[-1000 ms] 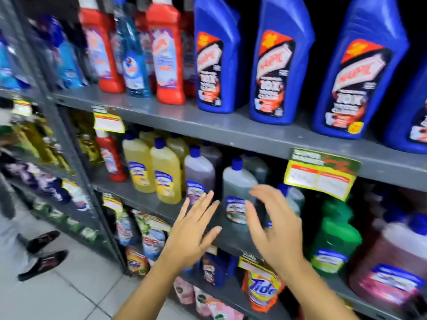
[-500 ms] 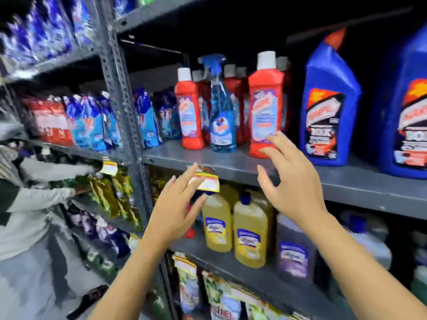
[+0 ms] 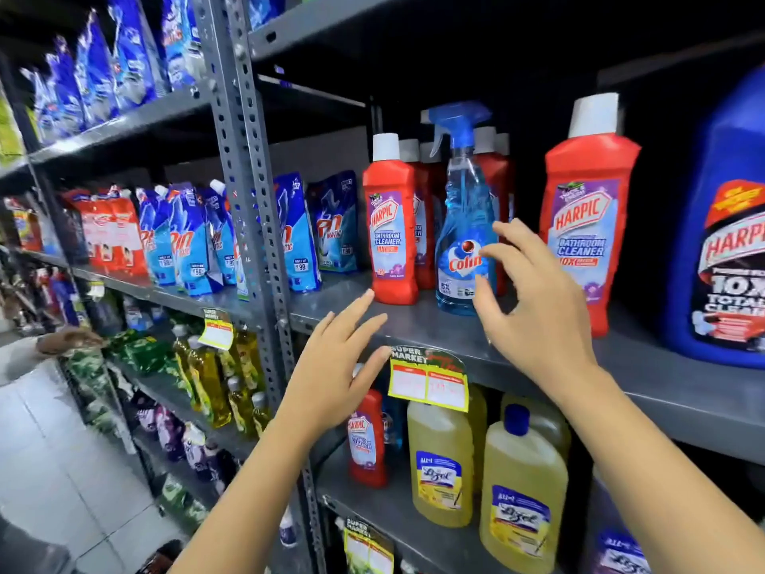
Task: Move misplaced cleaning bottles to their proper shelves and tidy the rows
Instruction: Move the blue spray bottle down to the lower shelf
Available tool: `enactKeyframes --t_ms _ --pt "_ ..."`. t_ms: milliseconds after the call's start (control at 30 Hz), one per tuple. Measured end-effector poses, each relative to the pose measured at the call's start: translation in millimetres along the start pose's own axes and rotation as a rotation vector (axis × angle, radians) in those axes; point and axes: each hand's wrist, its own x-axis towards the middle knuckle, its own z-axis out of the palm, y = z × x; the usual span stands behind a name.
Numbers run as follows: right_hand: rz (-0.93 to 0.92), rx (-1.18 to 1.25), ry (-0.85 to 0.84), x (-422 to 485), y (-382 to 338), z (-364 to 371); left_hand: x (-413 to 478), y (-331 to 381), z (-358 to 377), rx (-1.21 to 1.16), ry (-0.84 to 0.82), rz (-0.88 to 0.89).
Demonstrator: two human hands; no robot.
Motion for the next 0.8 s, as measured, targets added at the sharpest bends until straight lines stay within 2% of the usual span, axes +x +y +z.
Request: enactKeyframes --t_ms 167,400,567,633,733,800 --pt "0.058 -0.052 -0.016 11.2 -3.0 16.2 18.0 -24.9 17.3 0.023 -0.022 0.032" --pt "0.148 -0.225 -0.029 47.6 -18.5 32.0 31.4 -43.8 40.4 -0.098 -0.041 0.156" --pt "0.317 -0.305 0.015 72.0 -18.5 46.0 32.8 -48.5 47.3 -0.202 0.057 0.172" --pt "0.459 -0.235 -0.004 77.9 -13.8 55.5 33.2 -51.0 48.2 -0.241 0.081 0.181" --pt "0.737 0.068 -0.067 82.3 3.2 66.4 30.2 -50.4 51.8 -0.255 0.08 0.199" --pt "0.838 0.2 -0.108 84.8 17.5 68.9 35.0 -45.3 54.9 -0.241 0.065 0.186"
